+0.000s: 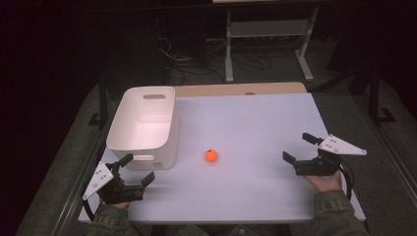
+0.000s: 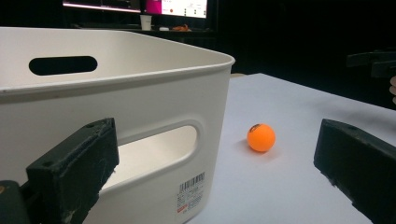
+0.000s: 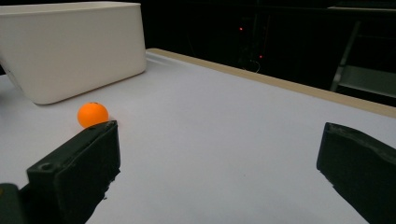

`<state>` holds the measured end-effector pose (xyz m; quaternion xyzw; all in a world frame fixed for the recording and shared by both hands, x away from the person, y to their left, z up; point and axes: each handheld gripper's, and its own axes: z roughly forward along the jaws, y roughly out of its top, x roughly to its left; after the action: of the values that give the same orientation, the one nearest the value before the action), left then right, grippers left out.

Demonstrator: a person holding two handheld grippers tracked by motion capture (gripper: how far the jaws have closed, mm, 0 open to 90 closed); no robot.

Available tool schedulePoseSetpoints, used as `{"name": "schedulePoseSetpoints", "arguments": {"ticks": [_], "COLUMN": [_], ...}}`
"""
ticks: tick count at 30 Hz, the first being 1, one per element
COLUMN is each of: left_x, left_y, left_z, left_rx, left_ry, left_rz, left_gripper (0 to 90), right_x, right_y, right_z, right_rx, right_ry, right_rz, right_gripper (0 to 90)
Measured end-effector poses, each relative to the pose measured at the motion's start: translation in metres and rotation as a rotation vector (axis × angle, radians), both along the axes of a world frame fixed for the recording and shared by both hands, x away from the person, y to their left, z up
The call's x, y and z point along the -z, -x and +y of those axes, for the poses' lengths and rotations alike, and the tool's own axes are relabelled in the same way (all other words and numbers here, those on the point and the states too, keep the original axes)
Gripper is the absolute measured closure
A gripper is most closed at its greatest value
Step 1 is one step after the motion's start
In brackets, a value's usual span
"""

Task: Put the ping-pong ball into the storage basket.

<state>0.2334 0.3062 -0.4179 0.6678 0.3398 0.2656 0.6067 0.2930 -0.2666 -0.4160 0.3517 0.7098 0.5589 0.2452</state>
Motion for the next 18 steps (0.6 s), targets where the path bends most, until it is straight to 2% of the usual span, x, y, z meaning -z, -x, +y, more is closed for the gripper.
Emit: {"name": "schedulePoseSetpoints", "arguments": {"ticks": [9, 18], "left_x": [0.001, 0.001], "left_y": [-0.001, -0.001], "left_z": [0.000, 0.000], "left_rx": [-0.004, -0.001], "left_ry": [0.000, -0.001], "left_rz": [0.005, 0.006], "left_gripper": [0.0, 0.0], "right_x": [0.001, -0.007], "right_y": [0.002, 0.004], "right_z": [0.002, 0.011], "right_rx": [-0.009, -0.033], "right_ry": [-0.002, 0.037], "right_rz": [0.012, 0.021], "right_gripper": [0.0, 0.0]}}
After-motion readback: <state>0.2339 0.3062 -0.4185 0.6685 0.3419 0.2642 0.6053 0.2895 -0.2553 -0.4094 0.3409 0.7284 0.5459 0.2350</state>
